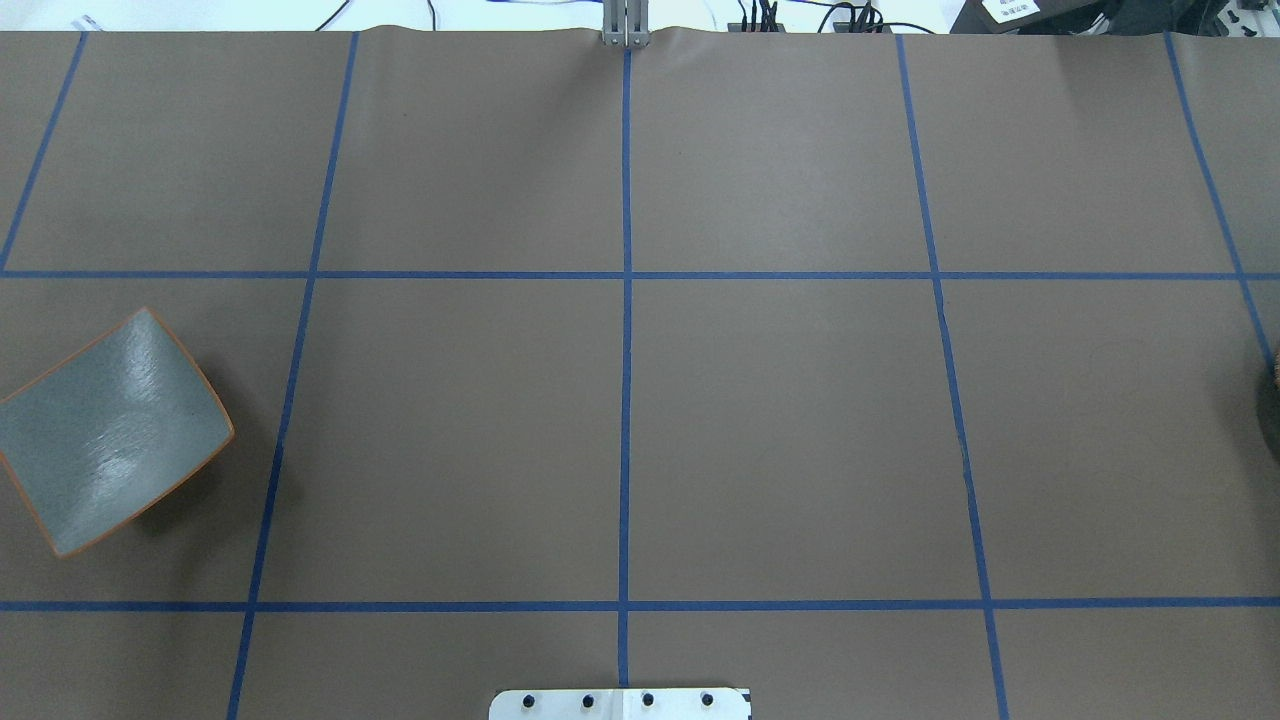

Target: Transfer all bananas from basket to plate

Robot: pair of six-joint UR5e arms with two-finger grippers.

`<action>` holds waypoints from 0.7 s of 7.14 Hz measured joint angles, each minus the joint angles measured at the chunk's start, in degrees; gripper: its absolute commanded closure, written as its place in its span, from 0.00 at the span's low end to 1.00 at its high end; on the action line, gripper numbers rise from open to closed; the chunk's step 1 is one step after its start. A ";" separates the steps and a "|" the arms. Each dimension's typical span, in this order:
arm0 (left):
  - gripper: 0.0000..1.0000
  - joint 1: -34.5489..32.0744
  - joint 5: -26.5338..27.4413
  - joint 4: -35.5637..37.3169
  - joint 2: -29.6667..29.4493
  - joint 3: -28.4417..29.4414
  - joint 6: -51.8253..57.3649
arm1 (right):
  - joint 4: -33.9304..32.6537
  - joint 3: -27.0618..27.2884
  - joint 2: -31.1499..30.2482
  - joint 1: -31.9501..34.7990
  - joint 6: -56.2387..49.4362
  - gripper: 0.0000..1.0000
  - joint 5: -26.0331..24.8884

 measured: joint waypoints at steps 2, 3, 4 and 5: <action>0.00 0.00 0.00 -0.69 0.04 0.06 -0.08 | 0.55 0.00 -0.02 0.00 -0.18 1.00 -0.07; 0.00 0.00 0.00 -0.79 0.05 0.07 -0.09 | 0.92 0.11 0.02 0.00 -0.24 1.00 -0.08; 0.00 0.00 0.00 -0.84 0.06 0.08 -0.12 | 1.07 0.42 0.07 0.03 -0.26 1.00 -0.02; 0.00 0.00 0.00 -0.87 0.06 0.08 -0.18 | 1.00 1.06 0.08 0.14 -0.25 1.00 0.26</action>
